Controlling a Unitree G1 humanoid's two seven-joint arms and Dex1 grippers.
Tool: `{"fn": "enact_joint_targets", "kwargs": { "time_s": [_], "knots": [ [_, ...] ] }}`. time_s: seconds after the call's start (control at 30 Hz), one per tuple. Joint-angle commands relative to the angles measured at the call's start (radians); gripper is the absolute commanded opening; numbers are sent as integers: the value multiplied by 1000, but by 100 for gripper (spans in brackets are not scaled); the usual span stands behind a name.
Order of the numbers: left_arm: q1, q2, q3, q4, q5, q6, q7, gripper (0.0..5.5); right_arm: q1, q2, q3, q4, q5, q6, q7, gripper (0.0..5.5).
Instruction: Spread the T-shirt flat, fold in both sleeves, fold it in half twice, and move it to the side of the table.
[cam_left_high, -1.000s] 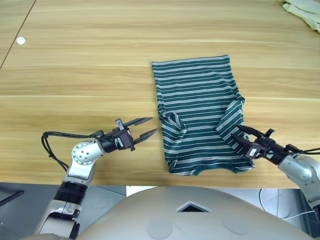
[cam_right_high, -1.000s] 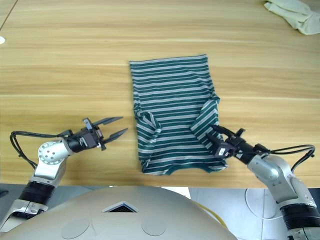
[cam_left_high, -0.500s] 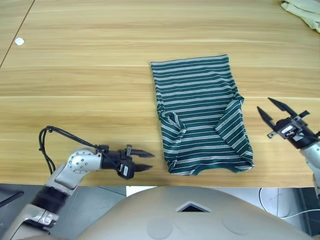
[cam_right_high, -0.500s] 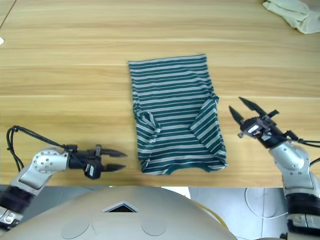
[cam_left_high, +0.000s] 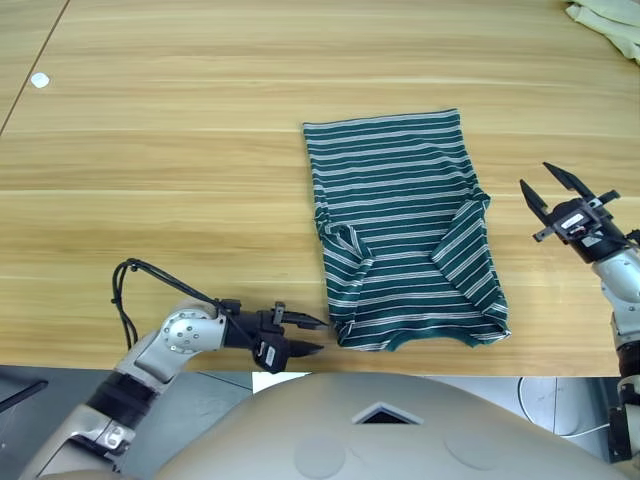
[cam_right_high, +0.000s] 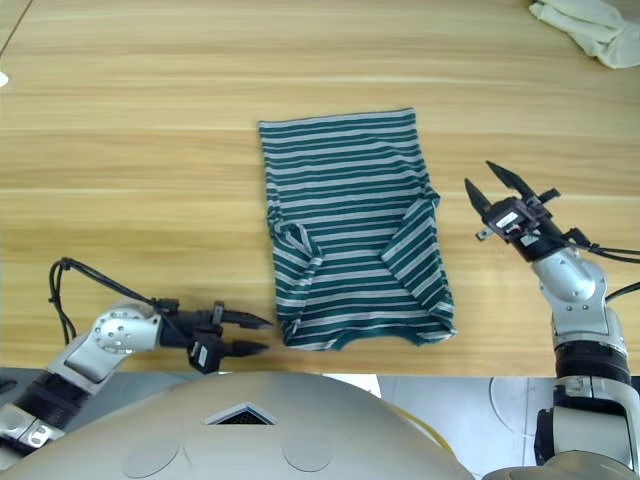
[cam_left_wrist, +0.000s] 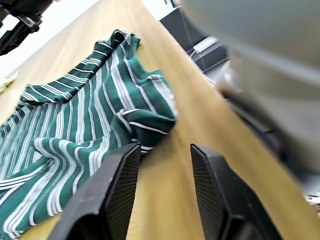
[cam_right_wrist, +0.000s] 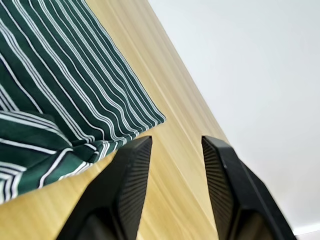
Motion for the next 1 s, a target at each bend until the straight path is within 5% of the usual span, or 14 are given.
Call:
{"fn": "enact_joint_targets", "kwargs": {
  "time_s": [0.03, 0.4, 1.0],
  "knots": [
    [-40, -43, -22, 66, 41, -35, 43, 188, -8, -15, -7, 6, 4, -6, 14, 183],
    [-51, -55, -138, 103, 4, -62, 11, 188, -14, -25, -15, 6, 18, 1, 35, 183],
    [-99, -82, -141, 193, 82, -88, 122, 188, 0, -14, -19, 11, 22, -7, 39, 183]
  ]
}}
